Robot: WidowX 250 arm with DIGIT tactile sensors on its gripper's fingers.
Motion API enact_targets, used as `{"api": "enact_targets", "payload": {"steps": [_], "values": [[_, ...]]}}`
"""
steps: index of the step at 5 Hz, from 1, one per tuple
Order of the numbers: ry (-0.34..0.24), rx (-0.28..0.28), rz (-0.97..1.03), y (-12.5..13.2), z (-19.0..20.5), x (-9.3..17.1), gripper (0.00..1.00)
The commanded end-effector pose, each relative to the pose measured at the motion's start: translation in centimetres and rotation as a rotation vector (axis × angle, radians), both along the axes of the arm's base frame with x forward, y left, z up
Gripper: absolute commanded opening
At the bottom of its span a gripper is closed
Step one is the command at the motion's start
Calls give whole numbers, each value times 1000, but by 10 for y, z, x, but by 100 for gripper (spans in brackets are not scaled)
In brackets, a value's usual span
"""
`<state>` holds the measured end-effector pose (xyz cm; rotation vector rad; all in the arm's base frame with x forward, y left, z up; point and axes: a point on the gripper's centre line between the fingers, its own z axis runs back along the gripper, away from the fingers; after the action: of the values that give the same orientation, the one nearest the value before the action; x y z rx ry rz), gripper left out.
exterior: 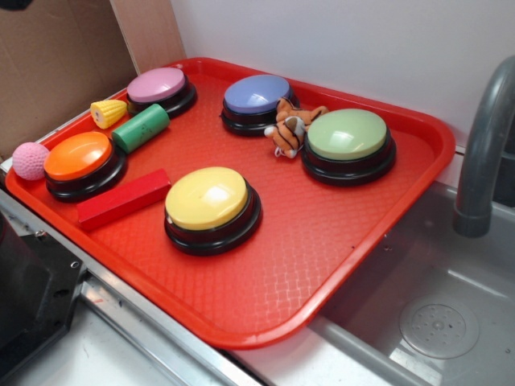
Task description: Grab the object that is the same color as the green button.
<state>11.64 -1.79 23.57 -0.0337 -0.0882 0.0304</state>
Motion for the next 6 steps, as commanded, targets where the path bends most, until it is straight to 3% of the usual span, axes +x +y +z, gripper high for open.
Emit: {"api": "enact_targets", "payload": {"steps": [1, 2, 3, 5, 6], "values": [[0, 0, 0, 0, 0, 0, 100], [-72, -42, -11, 14, -7, -2, 100], [-99, 9, -2, 30, -11, 1, 100], [-87, 65, 44, 74, -37, 12, 100], [-111, 67, 70, 100, -54, 25, 100]]}}
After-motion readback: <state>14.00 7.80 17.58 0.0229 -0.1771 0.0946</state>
